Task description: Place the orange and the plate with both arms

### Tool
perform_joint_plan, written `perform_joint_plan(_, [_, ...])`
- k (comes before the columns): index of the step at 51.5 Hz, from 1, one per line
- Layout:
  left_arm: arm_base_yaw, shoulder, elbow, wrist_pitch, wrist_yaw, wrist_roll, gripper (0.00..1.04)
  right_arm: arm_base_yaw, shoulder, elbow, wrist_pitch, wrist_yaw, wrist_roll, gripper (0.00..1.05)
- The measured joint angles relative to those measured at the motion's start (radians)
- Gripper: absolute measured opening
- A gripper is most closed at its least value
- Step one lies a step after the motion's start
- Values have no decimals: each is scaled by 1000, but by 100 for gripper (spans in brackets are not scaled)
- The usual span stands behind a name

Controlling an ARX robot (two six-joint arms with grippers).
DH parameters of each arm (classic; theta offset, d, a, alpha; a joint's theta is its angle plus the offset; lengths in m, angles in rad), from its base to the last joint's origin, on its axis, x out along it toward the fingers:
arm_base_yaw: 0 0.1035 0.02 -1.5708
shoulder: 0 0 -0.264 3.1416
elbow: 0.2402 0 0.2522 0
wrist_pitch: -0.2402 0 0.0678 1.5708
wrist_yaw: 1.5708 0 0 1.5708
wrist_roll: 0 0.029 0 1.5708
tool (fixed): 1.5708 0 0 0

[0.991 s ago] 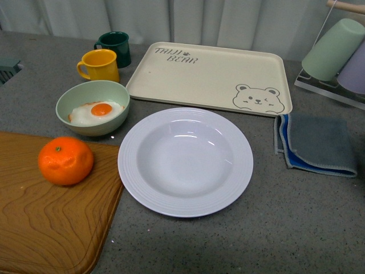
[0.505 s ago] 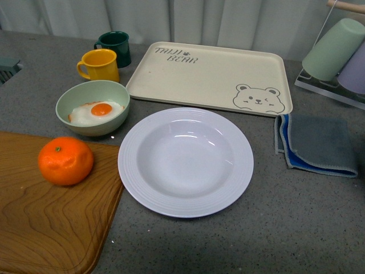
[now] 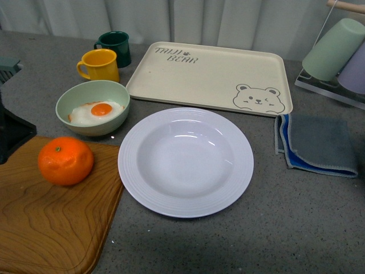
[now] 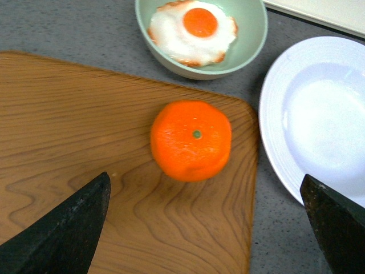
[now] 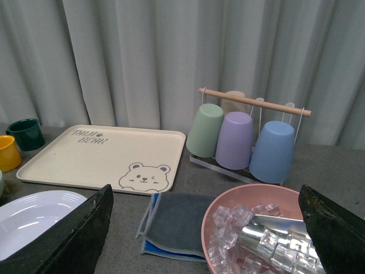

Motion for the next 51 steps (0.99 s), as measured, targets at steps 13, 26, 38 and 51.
perform_joint_plan(13, [-72,182,66,38,-45,-1,98,0,0,0,0,0,0,95])
perform_joint_plan(26, [-77,352,167,34,-86,-27,98,0,0,0,0,0,0,95])
perform_joint_plan(38, [-80,431,227,2,-80,-45,98,0,0,0,0,0,0,95])
perform_joint_plan(51, [-79,489,273,-19,-69,-53,98,0,0,0,0,0,0,95])
